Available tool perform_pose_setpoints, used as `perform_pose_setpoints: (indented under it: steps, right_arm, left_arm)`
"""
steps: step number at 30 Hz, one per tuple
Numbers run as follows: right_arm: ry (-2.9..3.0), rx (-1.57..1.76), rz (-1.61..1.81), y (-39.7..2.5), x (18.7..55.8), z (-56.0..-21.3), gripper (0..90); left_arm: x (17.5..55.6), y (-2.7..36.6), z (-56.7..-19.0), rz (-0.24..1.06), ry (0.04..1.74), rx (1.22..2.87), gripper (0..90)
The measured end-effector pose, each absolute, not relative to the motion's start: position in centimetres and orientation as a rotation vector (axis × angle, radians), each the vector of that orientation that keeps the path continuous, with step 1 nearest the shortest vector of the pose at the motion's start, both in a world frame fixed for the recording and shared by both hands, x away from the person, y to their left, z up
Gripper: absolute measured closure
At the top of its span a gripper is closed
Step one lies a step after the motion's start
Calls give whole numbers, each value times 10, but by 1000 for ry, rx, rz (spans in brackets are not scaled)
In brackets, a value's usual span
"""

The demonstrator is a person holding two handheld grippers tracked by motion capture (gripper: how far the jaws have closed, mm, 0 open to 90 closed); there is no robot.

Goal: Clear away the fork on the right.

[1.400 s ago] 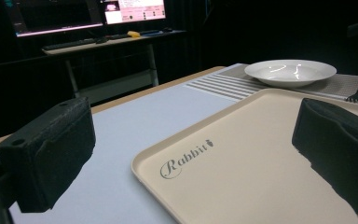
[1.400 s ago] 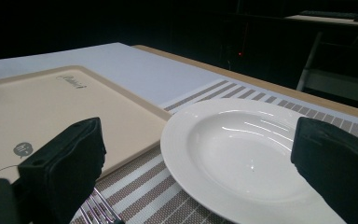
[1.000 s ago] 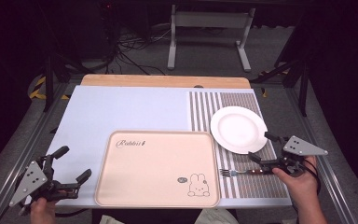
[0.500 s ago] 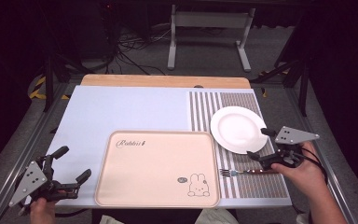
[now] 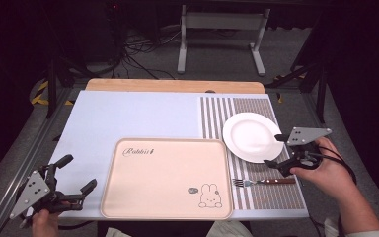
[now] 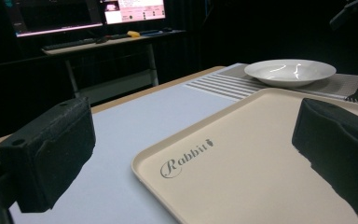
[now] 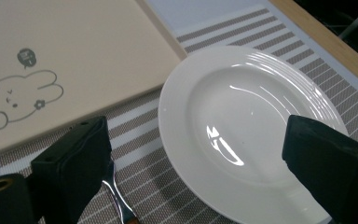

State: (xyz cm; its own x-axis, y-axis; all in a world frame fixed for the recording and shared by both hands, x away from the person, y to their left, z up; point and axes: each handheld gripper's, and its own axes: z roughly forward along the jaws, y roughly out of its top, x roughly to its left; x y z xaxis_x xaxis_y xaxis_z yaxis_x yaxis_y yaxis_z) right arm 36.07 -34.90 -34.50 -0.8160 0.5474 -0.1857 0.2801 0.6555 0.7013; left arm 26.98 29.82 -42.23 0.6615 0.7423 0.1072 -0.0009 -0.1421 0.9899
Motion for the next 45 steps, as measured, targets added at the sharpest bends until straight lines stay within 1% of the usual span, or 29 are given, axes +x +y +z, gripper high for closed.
perform_pose_setpoints:
  steps: [4, 12, 18, 28, 45]
  right_arm:
    - [2551, 637, 856, -350, 363, -344, 82]
    - [2648, 580, 700, -351, 366, -344, 122]
    - [2738, 546, 651, -347, 371, -352, 149]
    - [2864, 484, 490, -341, 377, -367, 133]
    - [3025, 481, 286, -339, 375, -389, 165]
  left_arm:
    - [270, 298, -422, 721, 628, 1602, 2]
    - [270, 297, -423, 724, 626, 1603, 2]
    - [271, 297, -423, 722, 625, 1607, 2]
    - [271, 297, -423, 720, 626, 1605, 2]
    - [271, 297, -423, 716, 626, 1605, 2]
